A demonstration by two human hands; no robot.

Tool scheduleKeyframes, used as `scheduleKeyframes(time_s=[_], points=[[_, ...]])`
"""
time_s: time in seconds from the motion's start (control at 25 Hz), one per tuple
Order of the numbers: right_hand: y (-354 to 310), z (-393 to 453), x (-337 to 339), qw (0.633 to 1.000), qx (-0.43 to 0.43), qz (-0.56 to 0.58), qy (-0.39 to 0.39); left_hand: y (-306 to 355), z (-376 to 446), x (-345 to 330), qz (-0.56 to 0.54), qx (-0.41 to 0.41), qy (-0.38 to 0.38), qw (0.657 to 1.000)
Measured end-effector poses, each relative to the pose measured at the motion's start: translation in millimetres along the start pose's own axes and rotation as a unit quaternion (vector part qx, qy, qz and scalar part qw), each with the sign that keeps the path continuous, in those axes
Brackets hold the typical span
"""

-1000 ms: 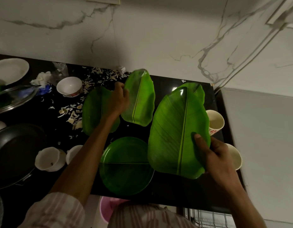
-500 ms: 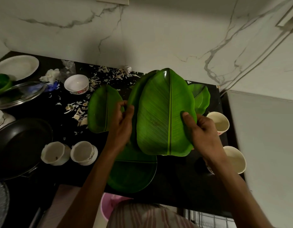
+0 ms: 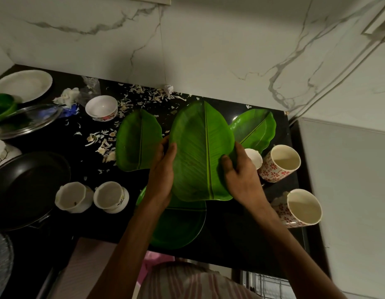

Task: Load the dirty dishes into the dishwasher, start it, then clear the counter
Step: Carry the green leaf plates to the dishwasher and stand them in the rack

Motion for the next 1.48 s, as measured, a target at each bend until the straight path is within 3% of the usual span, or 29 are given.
scheduleKeyframes(time_s=[0.12,0.28,0.44,0.6,0.92,1.12,1.28,1.48], points=[[7,15,15,0.998,-0.023,0.010,-0.065,0,2,7,-0.015,0.004,0.006,1.000],[34,93,81,0.991,-0.065,-0.093,0.064,0,-1,9,-0.025,0.013,0.014,0.999],[74,155,122,0.949,-0.188,-0.252,0.030,-1,-8,8,-0.028,0.019,0.009,0.999],[113,172,121,0.938,-0.309,-0.150,-0.049,-5,-11,12,-0.039,0.020,0.012,0.999],[148,193,105,0.917,-0.375,-0.124,-0.064,-14,-12,26,-0.075,0.018,0.023,0.997],[137,194,92,0.925,-0.376,-0.039,-0.032,-16,-12,32,-0.072,0.016,0.028,0.997],[103,204,87,0.948,-0.315,0.038,0.030,-16,-9,34,-0.079,0.028,0.036,0.996],[27,190,89,0.974,-0.205,0.093,-0.016,-17,-4,39,-0.086,0.029,0.047,0.995]])
Point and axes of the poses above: each hand's wrist, its own z-axis towards the middle knuckle, its own x-axis out of the back of the hand, y = z × x, the point moved 3 cm from there along z, towards the middle knuckle, and after that the axes turned 4 degrees about z, right-handed, at the moved point
